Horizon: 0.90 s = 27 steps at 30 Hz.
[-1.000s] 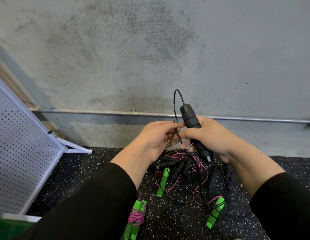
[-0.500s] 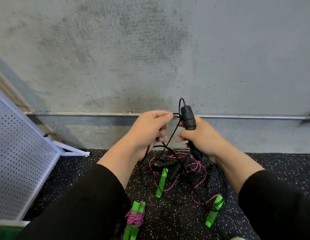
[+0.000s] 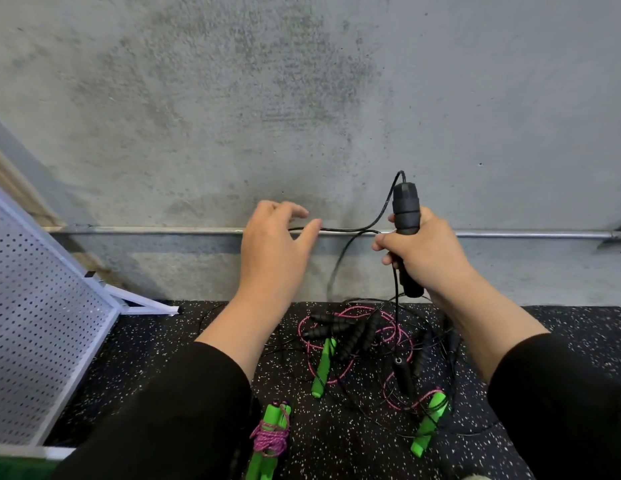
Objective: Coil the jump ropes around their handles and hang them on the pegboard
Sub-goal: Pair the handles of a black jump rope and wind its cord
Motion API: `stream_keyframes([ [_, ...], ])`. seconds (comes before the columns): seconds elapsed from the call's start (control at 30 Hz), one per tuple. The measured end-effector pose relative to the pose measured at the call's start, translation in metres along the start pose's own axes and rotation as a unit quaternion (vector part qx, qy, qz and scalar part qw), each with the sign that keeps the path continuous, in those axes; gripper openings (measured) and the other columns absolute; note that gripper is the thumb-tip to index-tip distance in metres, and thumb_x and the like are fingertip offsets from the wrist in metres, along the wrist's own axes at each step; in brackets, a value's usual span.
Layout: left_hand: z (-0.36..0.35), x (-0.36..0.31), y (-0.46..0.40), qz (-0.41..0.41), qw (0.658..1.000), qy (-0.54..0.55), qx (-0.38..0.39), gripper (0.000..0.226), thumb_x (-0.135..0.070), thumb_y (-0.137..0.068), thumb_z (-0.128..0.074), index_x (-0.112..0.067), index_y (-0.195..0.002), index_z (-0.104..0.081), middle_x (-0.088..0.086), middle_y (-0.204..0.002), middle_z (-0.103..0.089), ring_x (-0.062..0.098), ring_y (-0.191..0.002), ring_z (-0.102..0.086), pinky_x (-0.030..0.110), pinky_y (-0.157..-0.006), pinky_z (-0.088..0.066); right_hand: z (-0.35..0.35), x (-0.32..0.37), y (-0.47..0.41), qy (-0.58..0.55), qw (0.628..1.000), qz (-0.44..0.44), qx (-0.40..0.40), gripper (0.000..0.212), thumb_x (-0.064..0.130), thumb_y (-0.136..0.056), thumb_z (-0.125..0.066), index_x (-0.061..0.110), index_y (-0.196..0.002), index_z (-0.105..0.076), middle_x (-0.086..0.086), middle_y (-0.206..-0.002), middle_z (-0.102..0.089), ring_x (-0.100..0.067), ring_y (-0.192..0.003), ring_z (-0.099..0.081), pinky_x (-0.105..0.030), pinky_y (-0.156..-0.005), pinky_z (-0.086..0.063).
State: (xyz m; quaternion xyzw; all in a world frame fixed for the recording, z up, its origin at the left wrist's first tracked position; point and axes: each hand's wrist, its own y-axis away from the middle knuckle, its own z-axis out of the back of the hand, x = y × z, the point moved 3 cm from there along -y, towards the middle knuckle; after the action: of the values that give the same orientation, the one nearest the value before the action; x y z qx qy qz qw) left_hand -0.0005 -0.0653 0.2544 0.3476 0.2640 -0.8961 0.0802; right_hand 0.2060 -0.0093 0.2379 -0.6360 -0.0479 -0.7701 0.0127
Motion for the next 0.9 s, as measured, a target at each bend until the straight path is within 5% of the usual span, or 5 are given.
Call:
stream_keyframes([
  [0.13,-0.022,-0.022,0.018,-0.021,0.99,0.061,0.125,0.026,-0.03,-0.101,-0.059,-0.015,-0.083,-0.071,-0.01,-0.066,-0.056,0.004,-0.058,-0.044,0.022,-0.059,-0.034,-0.004,0.004,0.003,-0.023,1.0,0.007,0.007,0.03,-0.001,-0.084,-0.07,0.016,-0.102,-0.053,-0.012,-0.076,-0.074,-0.018,-0.053,-0.058,-0.032,-0.059,-0.046],
  [0.3,-0.065,-0.026,0.048,0.037,0.915,0.005,0.401,0.042,-0.034,-0.105,-0.051,-0.024,-0.146,-0.05,0.006,-0.118,-0.068,0.023,-0.108,-0.061,0.028,-0.084,-0.041,-0.008,0.016,0.007,-0.067,0.997,0.019,0.03,0.026,0.001,-0.088,-0.069,0.016,-0.104,-0.054,-0.01,-0.077,-0.075,-0.017,-0.055,-0.057,-0.032,-0.059,-0.048],
  [0.47,-0.071,-0.019,0.041,0.037,0.939,0.02,0.341,0.028,-0.027,-0.107,-0.049,-0.026,-0.079,-0.049,-0.003,-0.069,-0.051,0.016,-0.065,-0.047,0.025,-0.053,-0.031,-0.01,0.025,0.011,-0.095,0.994,0.028,0.043,0.028,0.002,-0.089,-0.07,0.016,-0.108,-0.054,-0.01,-0.081,-0.076,-0.016,-0.059,-0.061,-0.029,-0.059,-0.05],
  [0.67,-0.061,-0.016,0.021,0.059,0.963,0.134,0.228,0.027,-0.022,-0.107,-0.042,-0.019,-0.085,-0.057,-0.004,-0.068,-0.051,0.017,-0.064,-0.048,0.031,-0.059,-0.036,-0.01,0.01,0.01,-0.084,0.995,-0.02,0.056,0.03,0.001,-0.091,-0.066,0.013,-0.116,-0.056,-0.011,-0.107,-0.076,-0.02,-0.066,-0.069,-0.031,-0.062,-0.055],
  [0.9,-0.047,-0.004,0.01,0.203,0.869,0.401,0.206,0.025,-0.022,-0.109,-0.042,-0.014,-0.096,-0.063,-0.005,-0.063,-0.047,0.012,-0.055,-0.044,0.026,-0.049,-0.032,-0.035,-0.014,0.02,0.03,0.989,-0.06,0.134,0.037,-0.003,-0.083,-0.072,0.011,-0.115,-0.061,-0.013,-0.079,-0.073,-0.018,-0.064,-0.066,-0.033,-0.062,-0.053],
])
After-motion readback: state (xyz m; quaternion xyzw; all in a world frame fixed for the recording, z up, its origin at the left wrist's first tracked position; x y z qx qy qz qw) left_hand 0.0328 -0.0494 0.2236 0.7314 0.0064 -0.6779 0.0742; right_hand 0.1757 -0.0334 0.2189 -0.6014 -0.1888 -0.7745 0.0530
